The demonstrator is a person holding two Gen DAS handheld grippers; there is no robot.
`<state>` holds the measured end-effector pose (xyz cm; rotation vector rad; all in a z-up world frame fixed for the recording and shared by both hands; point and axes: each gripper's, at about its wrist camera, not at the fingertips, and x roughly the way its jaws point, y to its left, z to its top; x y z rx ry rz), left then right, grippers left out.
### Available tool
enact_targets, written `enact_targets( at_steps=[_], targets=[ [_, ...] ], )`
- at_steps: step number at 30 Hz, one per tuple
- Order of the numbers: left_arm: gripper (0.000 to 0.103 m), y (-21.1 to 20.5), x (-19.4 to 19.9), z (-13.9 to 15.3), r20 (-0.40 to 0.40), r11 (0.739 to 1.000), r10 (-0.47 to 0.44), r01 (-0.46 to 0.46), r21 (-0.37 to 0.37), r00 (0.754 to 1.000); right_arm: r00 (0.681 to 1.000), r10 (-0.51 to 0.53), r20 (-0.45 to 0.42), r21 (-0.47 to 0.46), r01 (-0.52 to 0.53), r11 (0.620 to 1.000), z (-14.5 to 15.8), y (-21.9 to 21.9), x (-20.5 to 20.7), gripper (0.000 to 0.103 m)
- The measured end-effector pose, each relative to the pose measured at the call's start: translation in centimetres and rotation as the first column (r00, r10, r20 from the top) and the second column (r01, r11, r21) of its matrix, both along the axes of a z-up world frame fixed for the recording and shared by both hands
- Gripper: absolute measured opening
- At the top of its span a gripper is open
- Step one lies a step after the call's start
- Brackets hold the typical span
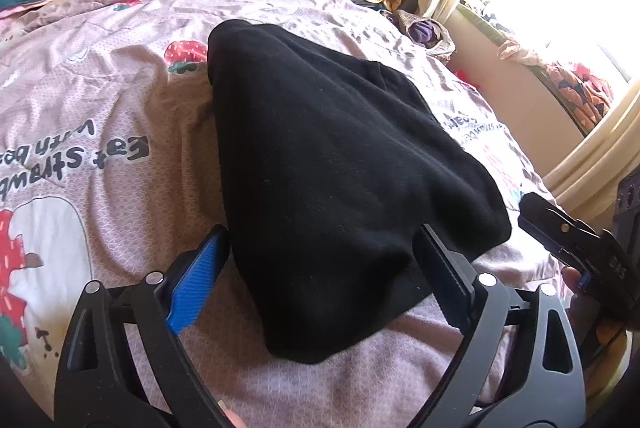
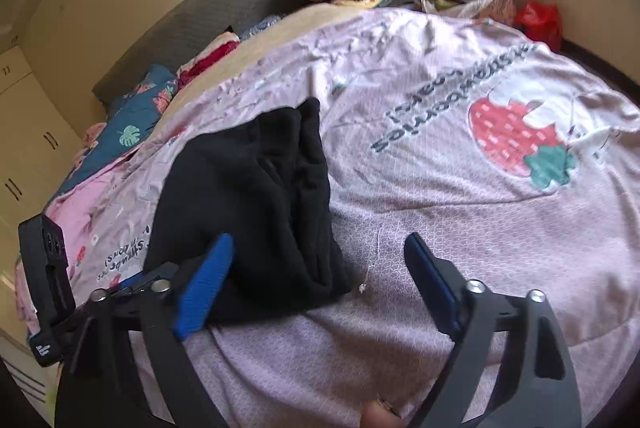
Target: Fold small clothes
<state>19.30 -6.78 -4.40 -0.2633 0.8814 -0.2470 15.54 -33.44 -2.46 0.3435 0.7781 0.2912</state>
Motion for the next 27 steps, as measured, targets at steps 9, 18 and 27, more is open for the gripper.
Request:
enact_targets(
  at_steps=[9,18,27],
  targets=[
    [0.093,-0.3,-1.8,2.0,0.033,1.0,-0.012,0.012,0.006,0.999,0.997,-0.049,0.059,0.023,0.048,0.999,1.8,-0.9,-3.1,0.098],
    [0.093,-0.7,-5.2,4.4,0.091,0.999,-0.025,0.022,0.033,0.995,0.992,-0.056,0.11,0.045,0.051,0.998,4.2,-2.4,-7.3,0.098],
    [0.094,-0.7,-10.2,5.9,0.161,0.996,-0.043,0.029,0.089,0.986,0.99,0.002,0.141,0.015,-0.004,1.0,5.6,-2.2,-12.5,0.098]
  ],
)
